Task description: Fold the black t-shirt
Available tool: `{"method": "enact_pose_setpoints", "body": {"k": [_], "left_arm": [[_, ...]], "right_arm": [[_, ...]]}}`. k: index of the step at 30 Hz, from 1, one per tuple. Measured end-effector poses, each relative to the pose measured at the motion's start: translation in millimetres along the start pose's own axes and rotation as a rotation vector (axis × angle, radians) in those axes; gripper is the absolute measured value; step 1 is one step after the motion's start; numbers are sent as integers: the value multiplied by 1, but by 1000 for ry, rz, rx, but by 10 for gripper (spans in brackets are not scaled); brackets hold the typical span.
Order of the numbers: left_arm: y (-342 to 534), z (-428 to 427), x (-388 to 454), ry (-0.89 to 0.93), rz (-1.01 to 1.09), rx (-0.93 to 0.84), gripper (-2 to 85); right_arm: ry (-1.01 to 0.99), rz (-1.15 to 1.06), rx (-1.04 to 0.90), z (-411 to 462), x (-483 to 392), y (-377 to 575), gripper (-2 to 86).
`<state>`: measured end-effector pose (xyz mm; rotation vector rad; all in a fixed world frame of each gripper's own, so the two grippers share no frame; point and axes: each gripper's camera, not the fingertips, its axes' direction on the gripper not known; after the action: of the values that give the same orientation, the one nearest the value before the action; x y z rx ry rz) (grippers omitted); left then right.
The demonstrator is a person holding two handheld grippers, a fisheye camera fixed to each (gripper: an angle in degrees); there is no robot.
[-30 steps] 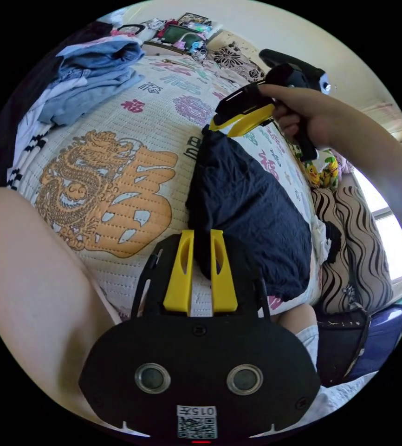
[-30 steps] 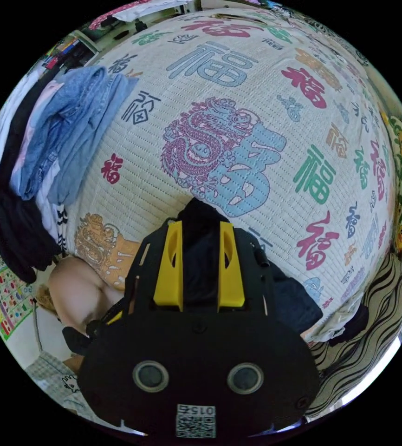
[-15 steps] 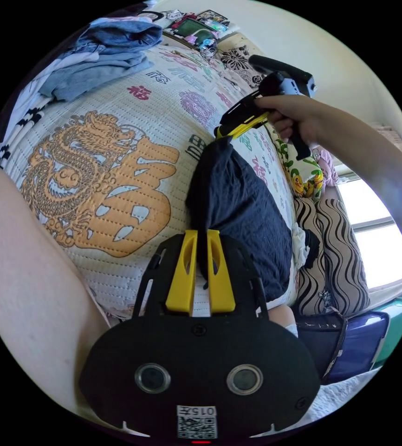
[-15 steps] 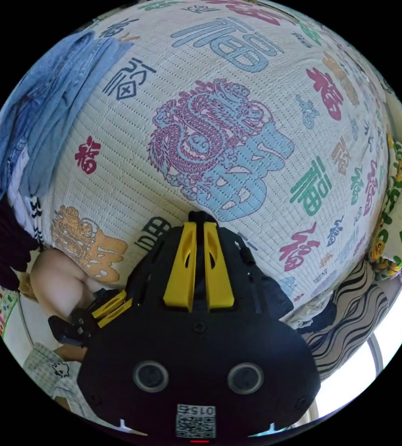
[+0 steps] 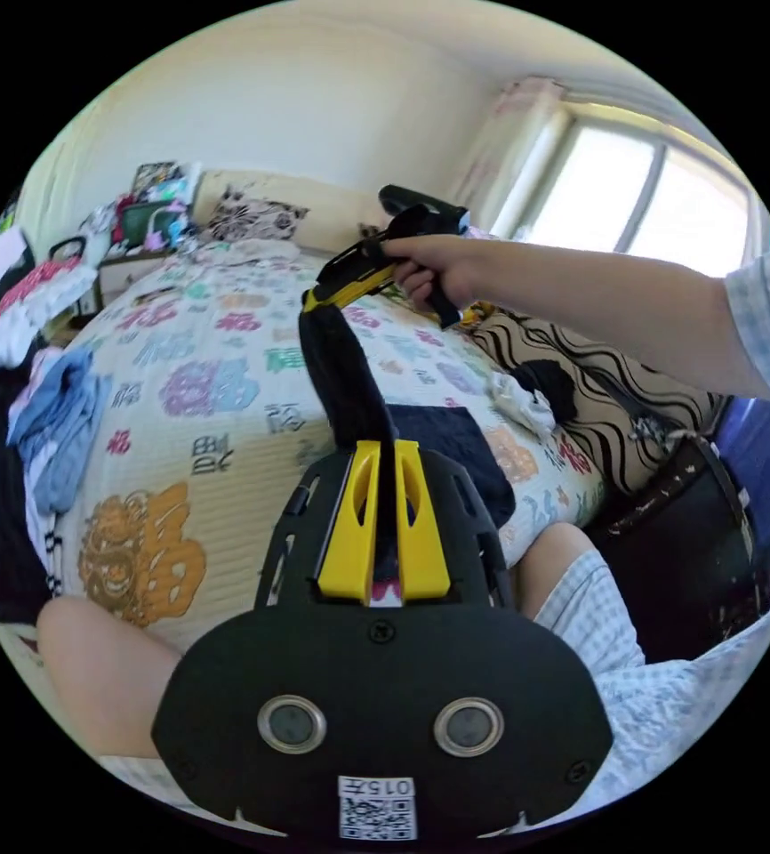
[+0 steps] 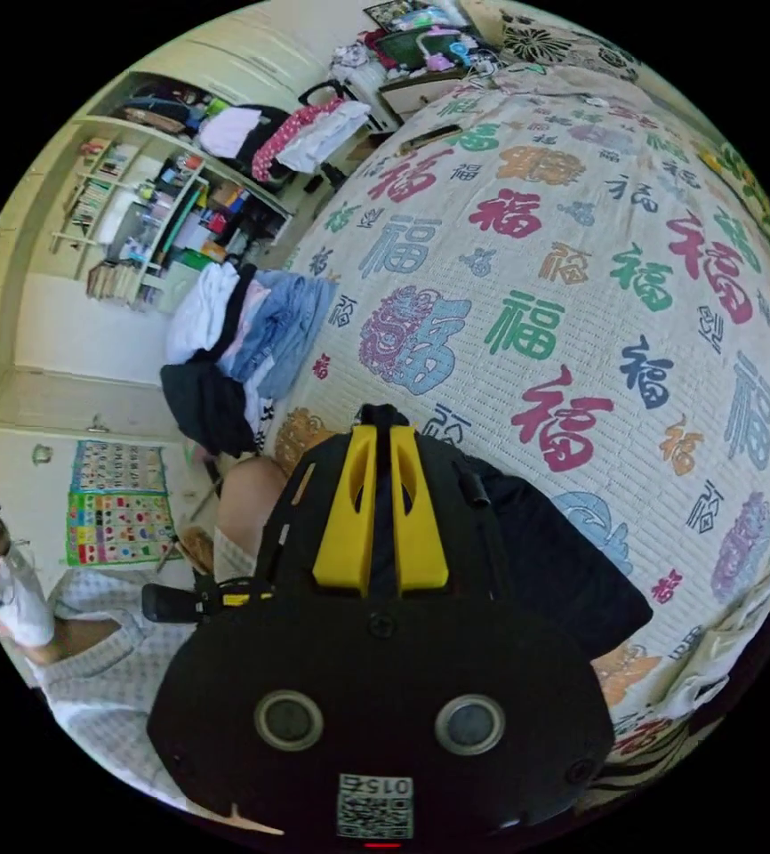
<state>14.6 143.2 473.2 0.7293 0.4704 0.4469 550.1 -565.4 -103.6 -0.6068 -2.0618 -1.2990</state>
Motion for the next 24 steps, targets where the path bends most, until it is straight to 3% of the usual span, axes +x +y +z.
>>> {"method": "enact_pose_setpoints", "body": {"k": [8, 17, 21, 24], "left_arm": [[-10, 101, 153, 70, 248, -119, 8], [9, 237, 250, 20, 413, -380, 45], [12, 266, 271, 62, 469, -441, 79], [11, 271, 280, 164, 503, -446, 83]], "right_arm": [[-241, 155, 252, -133, 136, 150, 13], [-424, 429, 372, -148, 255, 267, 33], [-436, 459, 428, -166, 265, 303, 51], [-330, 477, 468, -195, 259, 334, 61]]}}
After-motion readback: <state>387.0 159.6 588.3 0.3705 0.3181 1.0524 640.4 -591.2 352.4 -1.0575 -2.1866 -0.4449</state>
